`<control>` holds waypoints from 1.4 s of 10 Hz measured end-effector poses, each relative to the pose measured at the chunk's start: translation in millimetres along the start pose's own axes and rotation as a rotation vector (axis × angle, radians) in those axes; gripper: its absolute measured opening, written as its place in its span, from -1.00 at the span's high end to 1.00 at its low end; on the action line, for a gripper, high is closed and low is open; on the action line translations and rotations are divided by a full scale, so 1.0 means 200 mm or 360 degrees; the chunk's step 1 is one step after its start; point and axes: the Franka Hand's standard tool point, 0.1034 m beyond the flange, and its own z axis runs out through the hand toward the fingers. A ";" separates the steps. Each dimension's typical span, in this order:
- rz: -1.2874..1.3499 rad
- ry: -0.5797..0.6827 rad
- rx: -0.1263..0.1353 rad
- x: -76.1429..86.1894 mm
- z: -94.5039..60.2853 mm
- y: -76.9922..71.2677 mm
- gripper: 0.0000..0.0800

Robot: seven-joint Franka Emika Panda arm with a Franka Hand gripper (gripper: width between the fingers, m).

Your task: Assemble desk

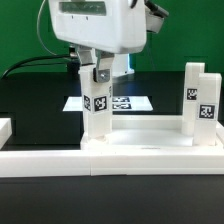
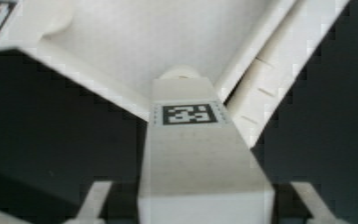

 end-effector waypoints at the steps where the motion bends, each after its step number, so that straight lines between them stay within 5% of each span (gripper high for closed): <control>1: 0.0190 -0.0016 0.0052 0.00 0.00 -0.01 0.28; 4: 0.0668 -0.0035 0.0125 -0.01 0.00 0.00 0.28; 7: 0.0784 -0.0039 0.0126 -0.01 0.01 0.00 0.28; 9: 0.0441 0.0009 0.0103 -0.03 0.02 0.00 -0.48; 11: 0.0032 0.0092 0.0041 -0.08 0.02 0.00 -0.59; 12: -0.0057 0.0104 0.0078 -0.06 0.03 0.01 -0.59; 14: -0.0237 0.0111 0.0068 -0.06 0.03 0.01 -0.62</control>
Offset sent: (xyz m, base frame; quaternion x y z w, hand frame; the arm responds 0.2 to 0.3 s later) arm 0.0039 0.0136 -0.0026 0.0917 -0.0385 0.2079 0.9731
